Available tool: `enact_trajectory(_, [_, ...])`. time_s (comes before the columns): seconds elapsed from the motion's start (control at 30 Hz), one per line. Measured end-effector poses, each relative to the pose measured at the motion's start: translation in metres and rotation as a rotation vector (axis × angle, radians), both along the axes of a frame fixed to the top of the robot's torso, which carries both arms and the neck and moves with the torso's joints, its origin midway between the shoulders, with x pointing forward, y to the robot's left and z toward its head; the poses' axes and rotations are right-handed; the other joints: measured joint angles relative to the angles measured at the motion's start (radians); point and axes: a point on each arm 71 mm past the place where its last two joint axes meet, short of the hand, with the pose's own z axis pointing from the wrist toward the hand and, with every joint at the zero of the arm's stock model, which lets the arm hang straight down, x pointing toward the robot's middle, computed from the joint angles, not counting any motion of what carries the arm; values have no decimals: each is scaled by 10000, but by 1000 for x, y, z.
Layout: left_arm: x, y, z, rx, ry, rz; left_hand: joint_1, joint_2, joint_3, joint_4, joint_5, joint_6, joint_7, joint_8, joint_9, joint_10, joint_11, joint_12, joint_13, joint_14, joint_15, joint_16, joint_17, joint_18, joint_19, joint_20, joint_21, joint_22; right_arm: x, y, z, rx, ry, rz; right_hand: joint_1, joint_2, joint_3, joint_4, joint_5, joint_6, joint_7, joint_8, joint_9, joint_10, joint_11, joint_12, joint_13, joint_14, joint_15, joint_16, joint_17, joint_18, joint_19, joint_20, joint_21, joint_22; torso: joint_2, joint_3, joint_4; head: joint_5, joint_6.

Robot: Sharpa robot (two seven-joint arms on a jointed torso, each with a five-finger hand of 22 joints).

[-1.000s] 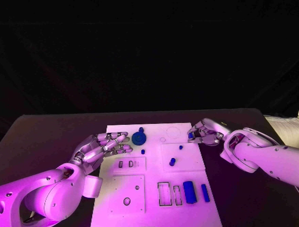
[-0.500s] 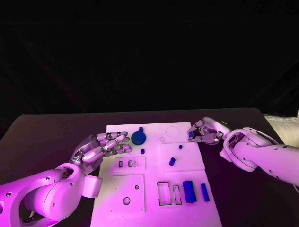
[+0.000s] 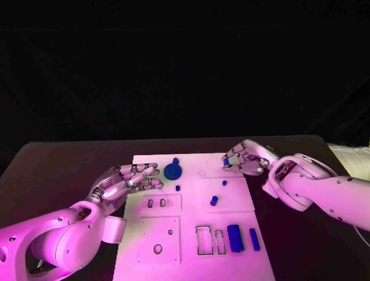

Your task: Assemble the parts on the task board

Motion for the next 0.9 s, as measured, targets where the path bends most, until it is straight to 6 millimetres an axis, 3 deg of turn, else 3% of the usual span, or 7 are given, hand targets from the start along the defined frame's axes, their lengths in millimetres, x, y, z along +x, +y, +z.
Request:
enact_trajectory(0.27, [7,9,-4,-66,225,359,0,0,0,0,0,0,0,0,0,0,0,0,0,0,0,0,-1,0,0,0,0,0,-11,53,6,383,288,808,-65,65,10,12,-38,0,0,1,0,0,0,-49,2,-2,0,0,-1,2,-2,1,0,-1,-149,-67,62,138,-117])
enact_trajectory(0.63, [19,29,-10,-67,378,928,29,28,25,-81,-41,-36,36,-47,0,-37,36,-52,-12,0,0,-77,11,1,-36,36,-58,-7,-24,119,-10,-230,455,1892,-77,77,10,13,-11,-3,-3,2,0,0,0,-49,3,-3,2,0,-2,2,-3,3,0,7,-429,-212,201,552,-438])
enact_trajectory(0.77, [21,32,-11,-79,383,1007,39,39,25,-81,-41,-36,36,-47,0,-36,36,-52,-11,0,0,-77,11,0,-36,36,-58,-8,-27,137,-18,-544,406,2197,-78,77,10,14,-11,-5,-5,3,0,0,0,-48,3,-2,3,-1,-3,2,-3,3,0,7,-514,-265,245,711,-582])
enact_trajectory(0.9, [21,33,-11,-101,382,1028,39,39,25,-81,-41,-36,36,-47,0,-37,36,-51,-11,0,0,-77,11,0,-36,36,-58,-7,-29,148,-25,-786,378,2358,-78,75,10,14,-11,-8,-8,3,0,0,0,-47,3,-1,5,-1,-3,3,-3,4,0,6,-560,-306,270,773,-673])
